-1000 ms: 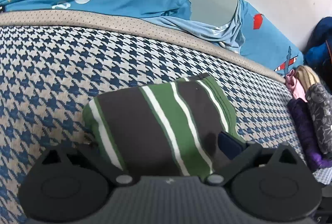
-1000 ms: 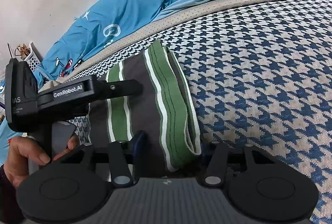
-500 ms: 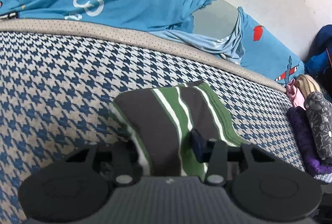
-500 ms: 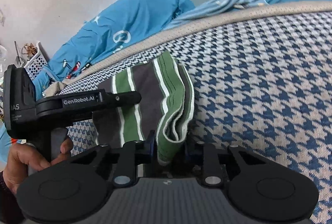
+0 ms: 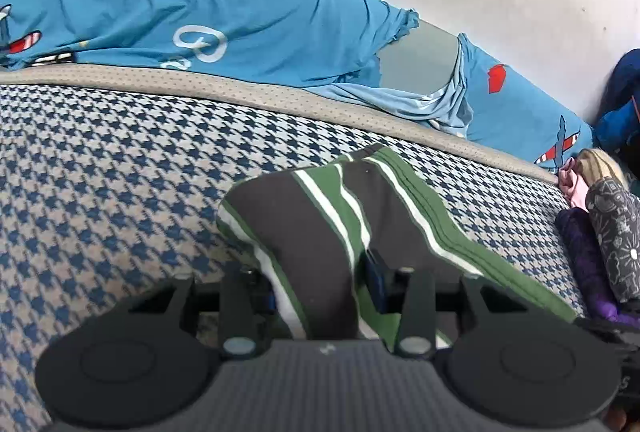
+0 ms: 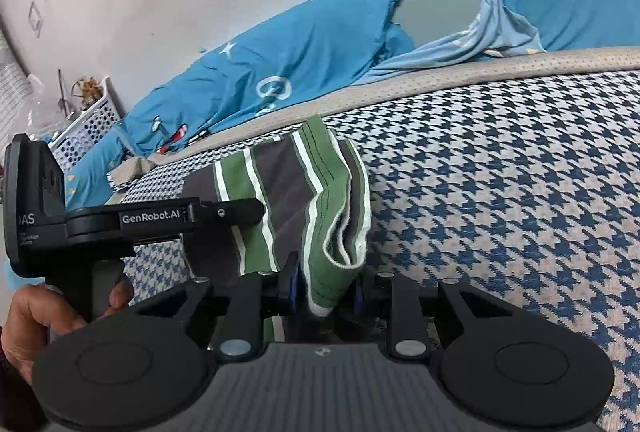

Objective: Fold clothes
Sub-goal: 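Close the left tool on the striped bundle while the right tool grips it too, then lift the striped bundle off the bed with both tools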

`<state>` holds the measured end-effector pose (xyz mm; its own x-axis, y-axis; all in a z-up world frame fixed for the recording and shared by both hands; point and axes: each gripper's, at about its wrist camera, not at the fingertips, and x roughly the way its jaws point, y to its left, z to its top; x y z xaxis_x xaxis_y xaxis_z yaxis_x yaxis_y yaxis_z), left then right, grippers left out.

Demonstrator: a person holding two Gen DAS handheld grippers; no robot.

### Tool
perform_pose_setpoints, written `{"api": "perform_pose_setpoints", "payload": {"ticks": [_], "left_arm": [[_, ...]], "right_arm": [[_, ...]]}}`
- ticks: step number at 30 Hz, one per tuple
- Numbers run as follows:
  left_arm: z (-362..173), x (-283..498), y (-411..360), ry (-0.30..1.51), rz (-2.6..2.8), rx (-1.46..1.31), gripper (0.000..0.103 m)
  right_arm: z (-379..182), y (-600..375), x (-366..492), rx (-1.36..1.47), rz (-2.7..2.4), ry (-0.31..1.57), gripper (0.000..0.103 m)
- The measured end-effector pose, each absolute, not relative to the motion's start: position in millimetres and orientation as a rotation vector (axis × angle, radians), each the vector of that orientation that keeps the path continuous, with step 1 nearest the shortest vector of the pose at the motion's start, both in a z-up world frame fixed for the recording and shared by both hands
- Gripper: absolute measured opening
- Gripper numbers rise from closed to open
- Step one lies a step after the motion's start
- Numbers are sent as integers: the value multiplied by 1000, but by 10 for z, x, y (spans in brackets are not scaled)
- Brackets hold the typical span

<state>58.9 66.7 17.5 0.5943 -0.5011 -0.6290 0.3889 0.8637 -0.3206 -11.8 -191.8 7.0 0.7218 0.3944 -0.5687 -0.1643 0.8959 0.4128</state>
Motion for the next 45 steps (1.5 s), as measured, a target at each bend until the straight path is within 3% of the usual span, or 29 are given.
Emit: {"api": "perform_pose_setpoints", "payload": {"ticks": [17, 19, 20, 21, 24, 33, 45], "left_arm": [[89, 163, 1263, 819, -367, -228, 36], [45, 179, 1326, 819, -356, -238, 43], [31, 195, 1364, 816, -352, -251, 52], [20, 211, 1401, 812, -349, -264, 61], [-12, 264, 1497, 801, -352, -309, 75], [-125, 400, 1529, 835, -388, -374, 91], [-236, 495, 1325, 876, -400, -358, 97]], "right_arm": [[18, -1635, -45, 289, 403, 740, 25], [-18, -1639, -5, 304, 369, 752, 28], [-24, -1660, 8, 322, 354, 757, 31], [-25, -1684, 18, 340, 338, 762, 35], [-9, -1780, 4, 373, 288, 762, 50], [-3, -2097, -132, 494, 249, 818, 53], [-205, -2078, -174, 531, 282, 909, 54]]}}
